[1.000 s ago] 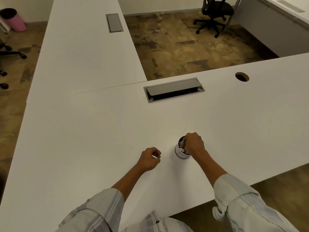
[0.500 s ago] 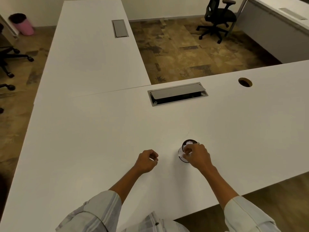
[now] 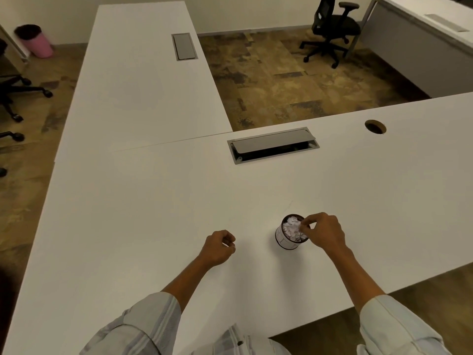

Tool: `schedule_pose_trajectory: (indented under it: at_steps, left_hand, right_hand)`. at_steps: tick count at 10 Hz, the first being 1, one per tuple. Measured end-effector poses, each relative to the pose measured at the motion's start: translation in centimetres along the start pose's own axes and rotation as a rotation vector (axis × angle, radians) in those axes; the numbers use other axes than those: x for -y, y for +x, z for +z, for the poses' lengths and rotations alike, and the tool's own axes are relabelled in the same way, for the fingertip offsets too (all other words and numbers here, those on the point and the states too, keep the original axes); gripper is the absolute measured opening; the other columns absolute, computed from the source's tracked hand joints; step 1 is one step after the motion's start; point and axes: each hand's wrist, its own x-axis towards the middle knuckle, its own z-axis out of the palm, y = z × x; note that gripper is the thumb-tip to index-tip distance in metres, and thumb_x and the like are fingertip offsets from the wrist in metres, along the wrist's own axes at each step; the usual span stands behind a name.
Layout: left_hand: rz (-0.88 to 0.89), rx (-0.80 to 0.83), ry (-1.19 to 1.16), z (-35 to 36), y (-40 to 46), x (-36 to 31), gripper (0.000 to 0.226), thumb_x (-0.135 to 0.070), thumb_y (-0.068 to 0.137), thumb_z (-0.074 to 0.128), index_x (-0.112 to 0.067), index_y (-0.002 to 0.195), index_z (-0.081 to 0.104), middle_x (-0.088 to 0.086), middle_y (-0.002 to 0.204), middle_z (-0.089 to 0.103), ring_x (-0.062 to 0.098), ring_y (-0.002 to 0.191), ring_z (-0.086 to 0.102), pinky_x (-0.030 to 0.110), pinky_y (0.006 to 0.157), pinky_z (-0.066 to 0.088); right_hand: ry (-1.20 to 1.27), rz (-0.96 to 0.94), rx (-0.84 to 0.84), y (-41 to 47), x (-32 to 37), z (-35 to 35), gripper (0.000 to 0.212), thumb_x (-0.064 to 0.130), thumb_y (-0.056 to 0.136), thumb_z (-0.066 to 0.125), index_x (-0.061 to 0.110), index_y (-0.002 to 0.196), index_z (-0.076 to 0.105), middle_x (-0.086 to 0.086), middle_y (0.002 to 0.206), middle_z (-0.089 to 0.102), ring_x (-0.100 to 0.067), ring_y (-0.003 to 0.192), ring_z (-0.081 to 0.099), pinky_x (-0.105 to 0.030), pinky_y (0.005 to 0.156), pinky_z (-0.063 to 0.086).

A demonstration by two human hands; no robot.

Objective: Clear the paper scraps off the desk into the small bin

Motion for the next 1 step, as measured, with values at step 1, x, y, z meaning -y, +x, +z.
schedule_pose_trajectory:
  at_steps: [1]
  left_hand:
    - [0.016,-0.017,0.022,-0.68,-0.24,-0.14,0.017,-0.012,0.078,0.066,-0.013,0.095,0.065,0.003,0.089,0.07,0.017,0.082,0.066,0.018,0.06,0.048]
  right_hand:
    - [0.023,0.015,-0.044,-0.01,0.65,-0.32,0.01,0.036,0.074,0.076,0.032,0.082,0.072,0.004,0.077,0.066,-0.018,0.07,0.064,-0.026,0.059,0.049]
